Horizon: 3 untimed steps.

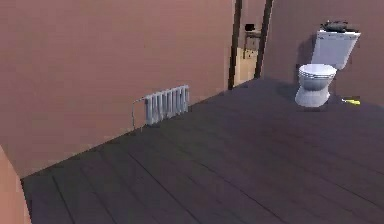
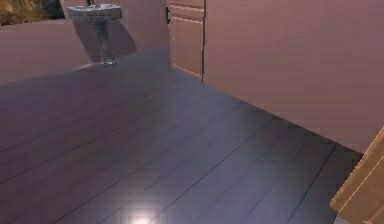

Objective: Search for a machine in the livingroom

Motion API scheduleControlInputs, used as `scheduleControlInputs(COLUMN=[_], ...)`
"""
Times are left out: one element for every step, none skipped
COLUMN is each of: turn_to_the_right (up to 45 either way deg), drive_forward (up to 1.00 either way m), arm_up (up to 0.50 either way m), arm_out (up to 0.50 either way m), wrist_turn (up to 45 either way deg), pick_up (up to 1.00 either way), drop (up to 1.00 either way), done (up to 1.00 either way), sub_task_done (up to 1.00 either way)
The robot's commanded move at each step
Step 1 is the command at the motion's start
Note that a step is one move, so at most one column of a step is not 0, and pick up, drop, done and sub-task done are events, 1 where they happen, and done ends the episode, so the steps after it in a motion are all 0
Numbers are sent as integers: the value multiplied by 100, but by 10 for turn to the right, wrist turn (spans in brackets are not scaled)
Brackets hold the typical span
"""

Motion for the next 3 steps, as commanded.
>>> scheduleControlInputs(turn_to_the_right=[0,180,0], drive_forward=[10,0,100], arm_up=[0,0,0], arm_out=[0,0,0], wrist_turn=[0,0,0], pick_up=[0,0,0], drop=[0,0,0], done=[0,0,0], sub_task_done=[0,0,0])
